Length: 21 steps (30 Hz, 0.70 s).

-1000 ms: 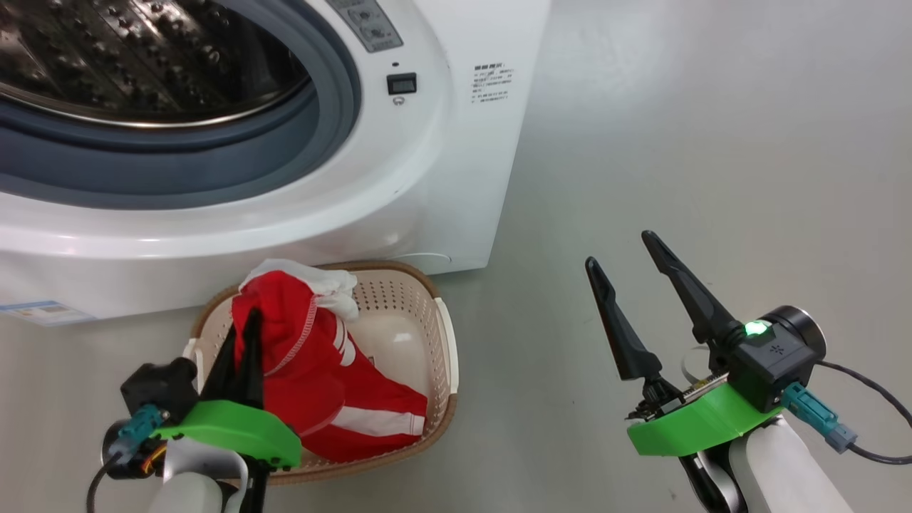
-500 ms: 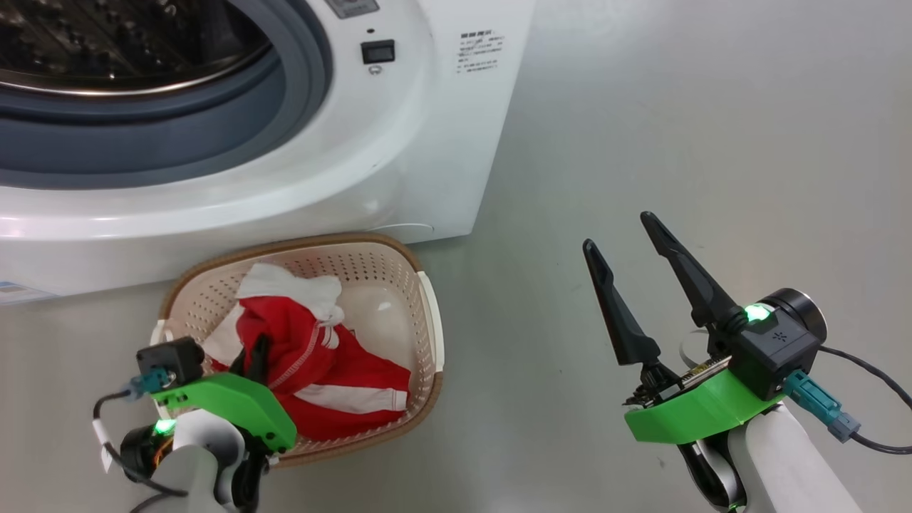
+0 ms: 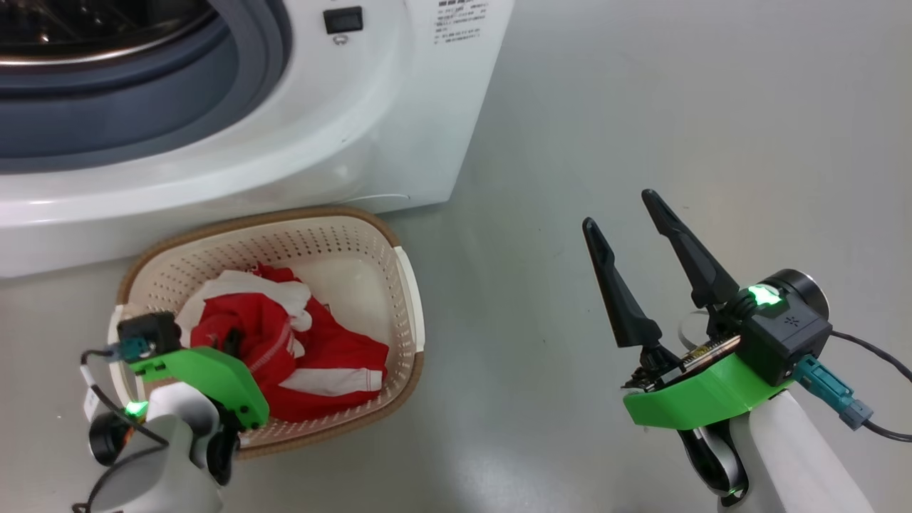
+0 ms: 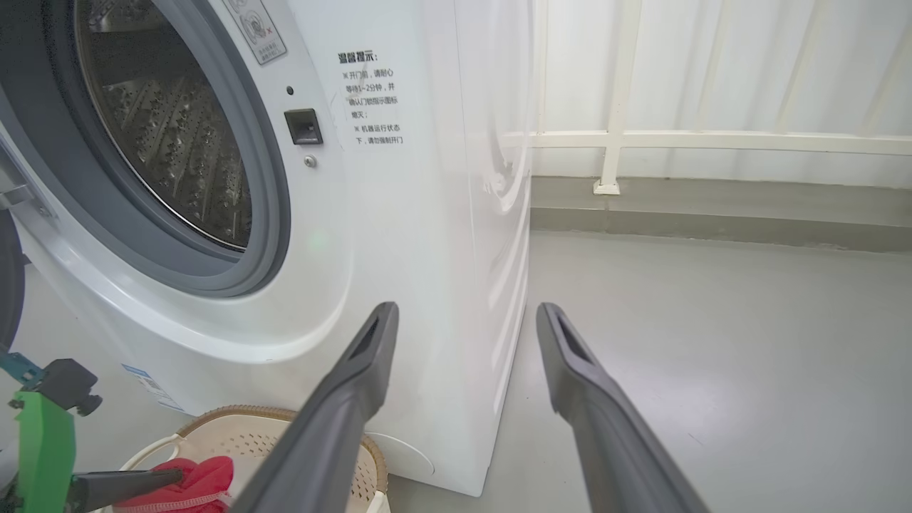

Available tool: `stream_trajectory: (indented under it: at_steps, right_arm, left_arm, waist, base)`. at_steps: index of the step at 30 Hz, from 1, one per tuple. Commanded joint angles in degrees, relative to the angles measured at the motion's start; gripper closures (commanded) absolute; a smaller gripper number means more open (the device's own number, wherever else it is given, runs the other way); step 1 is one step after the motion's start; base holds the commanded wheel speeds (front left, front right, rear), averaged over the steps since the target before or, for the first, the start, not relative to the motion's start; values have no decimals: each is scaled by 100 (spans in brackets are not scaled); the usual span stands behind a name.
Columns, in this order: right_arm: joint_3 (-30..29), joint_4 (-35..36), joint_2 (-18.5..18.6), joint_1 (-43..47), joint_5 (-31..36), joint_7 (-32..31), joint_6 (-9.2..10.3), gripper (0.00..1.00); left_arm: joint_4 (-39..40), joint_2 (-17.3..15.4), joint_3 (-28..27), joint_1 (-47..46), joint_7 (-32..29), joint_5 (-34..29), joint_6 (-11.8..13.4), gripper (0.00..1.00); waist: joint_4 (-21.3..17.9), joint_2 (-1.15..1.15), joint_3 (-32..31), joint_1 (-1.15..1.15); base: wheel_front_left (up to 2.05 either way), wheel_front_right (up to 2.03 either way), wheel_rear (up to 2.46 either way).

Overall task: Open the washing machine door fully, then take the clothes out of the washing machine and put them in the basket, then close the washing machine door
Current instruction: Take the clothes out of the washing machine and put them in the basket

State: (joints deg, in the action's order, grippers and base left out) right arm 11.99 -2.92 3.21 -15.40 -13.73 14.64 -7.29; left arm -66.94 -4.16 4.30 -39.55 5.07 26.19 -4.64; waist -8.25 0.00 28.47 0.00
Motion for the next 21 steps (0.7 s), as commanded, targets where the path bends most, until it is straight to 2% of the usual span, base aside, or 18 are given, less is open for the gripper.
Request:
stream_trajectory:
  at_steps: [1, 12, 13, 14, 15, 16, 21]
  right_arm:
    - [143, 182, -33, -74, -44, 36, -20, 0]
    - [198, 204, -33, -208, -173, 36, -20, 0]
    - [197, 202, -33, -214, -176, 36, -20, 0]
    - [195, 200, -33, -218, -178, 36, -20, 0]
    - [191, 199, -33, -219, -178, 36, -20, 0]
    - [187, 195, -33, -219, -179, 36, -20, 0]
    - [143, 141, -33, -215, -170, 36, -20, 0]
  left_arm:
    - [-57, -211, -82, -111, 26, -41, -37, 100]
    - [-552, -275, -20, -407, -47, 15, -58, 100]
    - [-567, -278, -5, -415, -40, 10, -60, 92]
    - [-578, -281, 13, -422, -8, 1, -56, 73]
    - [-588, -280, 24, -428, 37, -6, -42, 10]
    - [-598, -277, 37, -432, 63, -10, -35, 0]
    - [-631, -259, 103, -422, 183, -15, -68, 0]
  waist:
    - [-68, 0, 151, 0]
    - [-217, 0, 339, 0]
    - [-223, 0, 341, 0]
    - [-226, 0, 341, 0]
    - [-226, 0, 338, 0]
    - [-224, 0, 330, 0]
    - [-174, 0, 236, 0]
  base:
    - [0, 0, 0]
    - [0, 0, 0]
    - [0, 0, 0]
    - [0, 0, 0]
    - [0, 0, 0]
    - [0, 0, 0]
    - [0, 0, 0]
